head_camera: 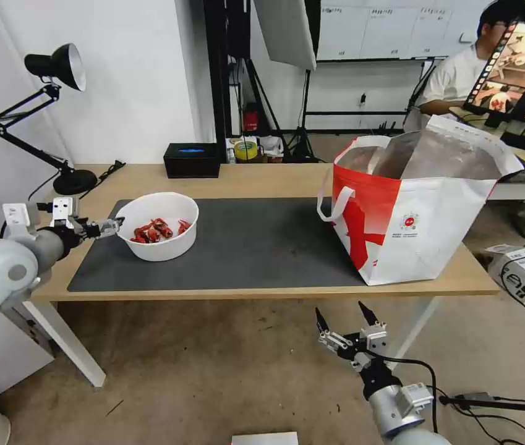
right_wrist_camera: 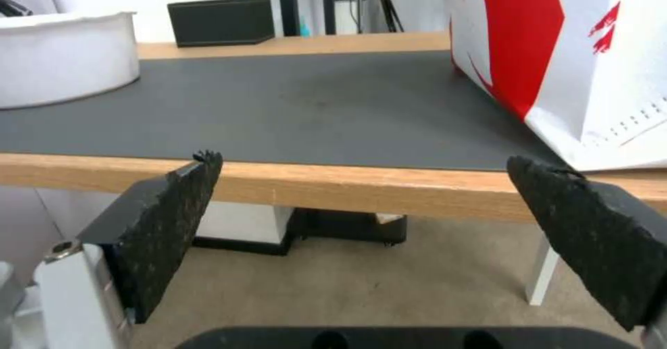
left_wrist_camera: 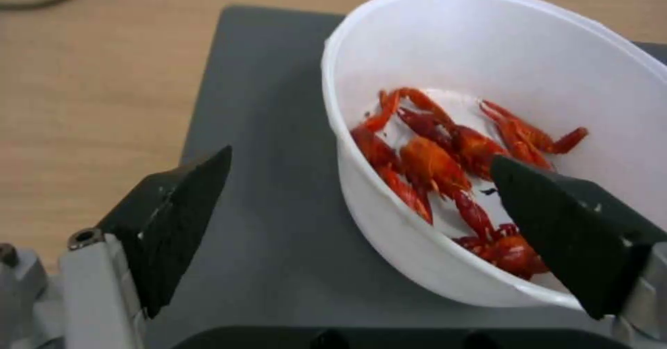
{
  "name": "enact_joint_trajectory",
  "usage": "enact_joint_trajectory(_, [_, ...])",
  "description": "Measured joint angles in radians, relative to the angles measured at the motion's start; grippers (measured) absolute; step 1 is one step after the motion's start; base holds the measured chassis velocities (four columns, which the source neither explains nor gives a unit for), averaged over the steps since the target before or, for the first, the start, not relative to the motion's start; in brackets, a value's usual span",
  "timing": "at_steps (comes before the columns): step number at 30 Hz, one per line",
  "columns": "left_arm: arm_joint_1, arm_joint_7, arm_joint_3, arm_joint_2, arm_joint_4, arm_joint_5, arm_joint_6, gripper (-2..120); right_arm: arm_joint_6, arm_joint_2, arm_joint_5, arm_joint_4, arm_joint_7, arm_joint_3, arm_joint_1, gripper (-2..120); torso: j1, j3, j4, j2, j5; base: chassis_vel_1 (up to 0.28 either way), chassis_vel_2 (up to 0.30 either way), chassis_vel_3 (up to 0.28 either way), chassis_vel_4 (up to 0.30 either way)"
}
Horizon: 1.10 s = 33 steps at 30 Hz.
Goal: Pick up the trash from the table and place it into the takeout bag.
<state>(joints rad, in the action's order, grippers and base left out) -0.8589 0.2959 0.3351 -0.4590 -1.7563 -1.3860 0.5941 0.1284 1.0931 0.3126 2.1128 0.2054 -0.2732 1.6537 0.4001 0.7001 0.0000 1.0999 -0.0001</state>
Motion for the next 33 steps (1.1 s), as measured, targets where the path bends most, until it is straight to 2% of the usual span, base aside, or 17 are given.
enact_joint_trajectory(2, [0.036, 0.014, -0.012, -0.009, 0.017, -0.067, 0.032, 100, 0.0, 0.0, 0.0, 0.0, 0.0, 0.0, 0.0, 100, 0.0, 0.0, 0.0, 0.0, -0.0001, 0.0, 0.0, 0.0, 0.0])
enact_joint_trajectory(7, [0.083, 0.017, -0.04, -0.011, 0.031, -0.107, 0.038, 100, 0.0, 0.0, 0.0, 0.0, 0.0, 0.0, 0.0, 100, 0.0, 0.0, 0.0001, 0.0, 0.0, 0.0, 0.0, 0.0, 0.0])
enact_joint_trajectory(12, [0.171, 0.041, -0.115, -0.02, 0.066, -0.146, 0.071, 100, 0.0, 0.0, 0.0, 0.0, 0.0, 0.0, 0.0, 100, 0.0, 0.0, 0.0001, 0.0, 0.0001, 0.0, 0.0, 0.0, 0.0])
enact_joint_trajectory(21, [0.335, 0.115, -0.275, -0.073, 0.144, -0.142, 0.104, 100, 0.0, 0.0, 0.0, 0.0, 0.0, 0.0, 0.0, 100, 0.0, 0.0, -0.0001, 0.0, 0.0001, 0.0, 0.0, 0.0, 0.0])
enact_joint_trajectory(25, [0.368, 0.16, -0.306, -0.099, 0.16, -0.14, 0.121, 100, 0.0, 0.0, 0.0, 0.0, 0.0, 0.0, 0.0, 100, 0.0, 0.0, -0.0001, 0.0, 0.0001, 0.0, 0.0, 0.0, 0.0])
enact_joint_trajectory(33, [0.403, 0.192, -0.355, -0.123, 0.195, -0.134, 0.123, 100, 0.0, 0.0, 0.0, 0.0, 0.0, 0.0, 0.0, 100, 0.0, 0.0, 0.0, 0.0, 0.0, 0.0, 0.0, 0.0, 0.0])
